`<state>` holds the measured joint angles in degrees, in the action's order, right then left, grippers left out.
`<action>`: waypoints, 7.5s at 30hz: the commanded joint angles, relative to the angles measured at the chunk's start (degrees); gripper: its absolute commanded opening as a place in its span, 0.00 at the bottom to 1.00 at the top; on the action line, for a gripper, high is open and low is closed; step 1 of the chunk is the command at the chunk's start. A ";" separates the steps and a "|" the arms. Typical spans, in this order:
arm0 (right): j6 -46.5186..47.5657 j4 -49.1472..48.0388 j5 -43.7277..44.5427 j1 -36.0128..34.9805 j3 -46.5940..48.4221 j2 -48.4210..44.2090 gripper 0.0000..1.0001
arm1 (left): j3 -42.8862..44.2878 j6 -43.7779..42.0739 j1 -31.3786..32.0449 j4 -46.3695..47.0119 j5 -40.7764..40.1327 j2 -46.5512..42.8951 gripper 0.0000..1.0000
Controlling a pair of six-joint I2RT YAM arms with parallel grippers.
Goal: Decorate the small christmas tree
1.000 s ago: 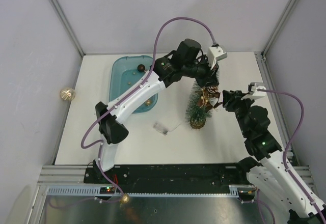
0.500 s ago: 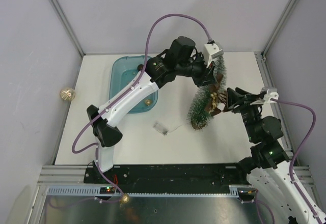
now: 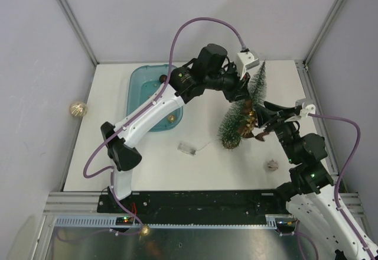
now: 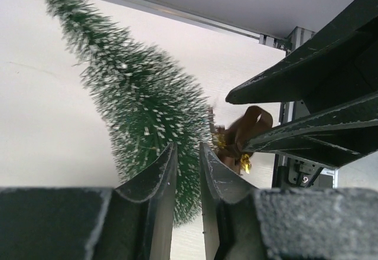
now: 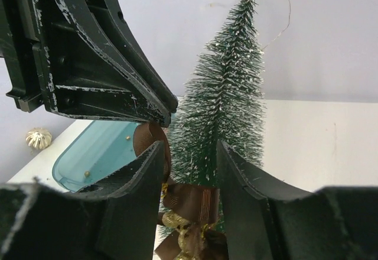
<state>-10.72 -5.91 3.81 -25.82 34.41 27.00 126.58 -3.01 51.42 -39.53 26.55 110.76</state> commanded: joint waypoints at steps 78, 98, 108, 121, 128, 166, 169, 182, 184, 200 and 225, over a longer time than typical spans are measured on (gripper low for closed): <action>-5.53 12.78 20.60 2.37 6.98 2.16 0.49 | -2.61 7.44 -42.07 15.07 -18.11 29.55 0.81; -5.27 13.03 19.47 2.36 6.98 1.53 0.47 | -5.51 7.11 -42.14 15.85 -12.47 26.66 0.27; -5.26 13.32 19.15 2.46 6.89 1.84 0.47 | -23.93 9.01 -41.89 15.82 -1.32 4.46 0.29; -5.22 13.65 19.24 2.57 6.87 2.76 0.47 | -30.32 16.61 -31.83 15.67 12.75 -12.76 0.33; -5.79 13.93 19.26 2.53 6.06 2.91 0.47 | -27.71 20.86 -25.84 15.67 22.72 -9.70 0.33; -6.34 11.36 17.28 2.62 4.60 3.32 0.44 | -18.30 26.13 -15.35 15.64 22.32 -3.19 0.29; -6.13 11.28 17.36 2.62 4.53 3.32 0.44 | -17.61 26.42 -15.19 15.65 22.41 -2.82 0.28; -5.83 11.45 17.31 2.77 4.52 3.24 0.41 | -18.24 26.14 -14.42 15.63 21.41 -2.04 0.27; -5.87 11.27 17.24 2.79 4.43 3.17 0.40 | -18.22 25.86 -14.26 15.65 20.89 -1.95 0.27; -5.97 10.45 16.91 2.88 3.80 3.18 0.37 | -20.20 24.58 -14.40 15.68 17.22 -2.05 0.23; -5.95 10.25 16.66 3.06 3.52 2.97 0.35 | -23.43 26.96 -15.95 16.16 20.67 -5.21 0.23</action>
<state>-16.88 6.92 20.69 -23.00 38.26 30.46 101.91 22.61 36.38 -24.51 45.71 109.06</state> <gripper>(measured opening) 0.358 0.429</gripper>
